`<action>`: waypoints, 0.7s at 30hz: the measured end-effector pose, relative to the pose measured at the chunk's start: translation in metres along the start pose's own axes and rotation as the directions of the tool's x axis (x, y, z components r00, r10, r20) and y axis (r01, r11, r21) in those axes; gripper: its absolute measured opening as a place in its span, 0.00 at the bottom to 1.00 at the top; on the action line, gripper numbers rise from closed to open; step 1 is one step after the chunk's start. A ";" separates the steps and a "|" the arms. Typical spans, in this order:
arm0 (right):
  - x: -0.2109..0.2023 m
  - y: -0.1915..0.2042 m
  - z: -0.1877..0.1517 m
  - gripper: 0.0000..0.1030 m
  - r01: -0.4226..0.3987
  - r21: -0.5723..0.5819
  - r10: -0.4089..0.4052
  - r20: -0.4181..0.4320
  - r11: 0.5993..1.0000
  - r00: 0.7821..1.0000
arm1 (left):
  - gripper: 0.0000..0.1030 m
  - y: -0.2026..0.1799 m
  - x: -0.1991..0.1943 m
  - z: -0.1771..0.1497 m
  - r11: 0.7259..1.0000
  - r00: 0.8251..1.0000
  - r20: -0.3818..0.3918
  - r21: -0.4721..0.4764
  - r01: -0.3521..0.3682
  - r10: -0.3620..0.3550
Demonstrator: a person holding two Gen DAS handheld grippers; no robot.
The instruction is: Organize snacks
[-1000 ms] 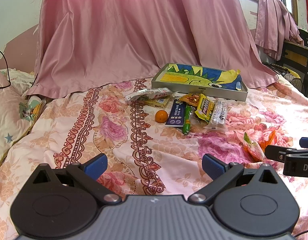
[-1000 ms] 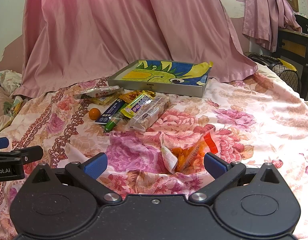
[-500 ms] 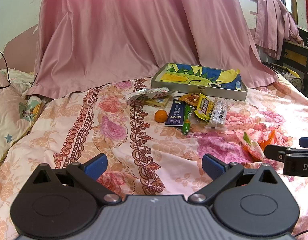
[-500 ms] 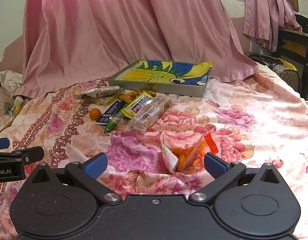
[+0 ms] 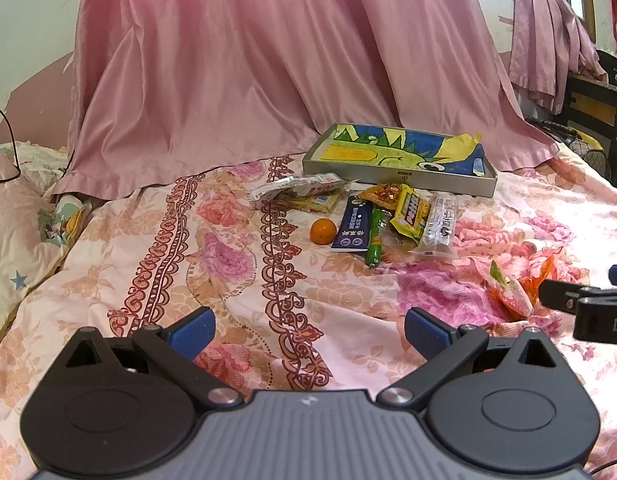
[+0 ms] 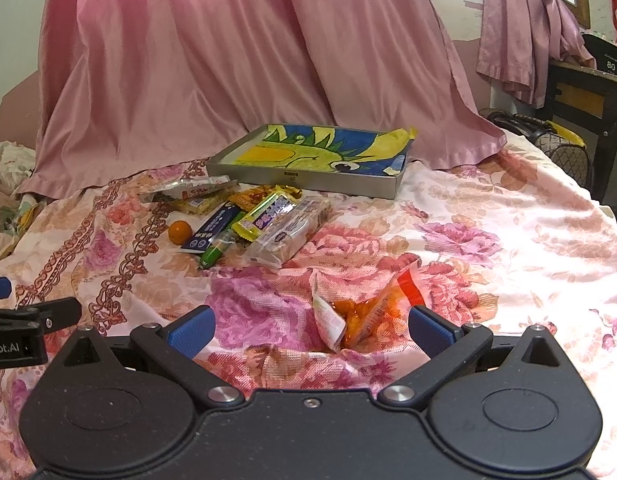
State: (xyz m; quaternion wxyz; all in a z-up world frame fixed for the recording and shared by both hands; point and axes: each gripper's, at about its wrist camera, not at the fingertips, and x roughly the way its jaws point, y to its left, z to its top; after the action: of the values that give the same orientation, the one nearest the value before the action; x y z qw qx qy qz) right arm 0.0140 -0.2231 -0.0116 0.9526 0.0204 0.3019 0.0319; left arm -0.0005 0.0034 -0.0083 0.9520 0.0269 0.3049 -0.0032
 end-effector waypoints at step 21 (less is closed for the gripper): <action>0.011 -0.013 0.011 0.99 0.083 0.043 -0.086 0.073 0.996 0.994 | 1.00 -0.007 0.040 0.036 0.999 0.996 -0.087 0.018 0.027 -0.025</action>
State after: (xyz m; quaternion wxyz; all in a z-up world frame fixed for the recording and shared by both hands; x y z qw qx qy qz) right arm 0.0295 -0.2357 -0.0096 0.9631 0.0276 0.2673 -0.0154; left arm 0.0533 -0.0047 -0.0025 0.9374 0.0322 0.3464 -0.0172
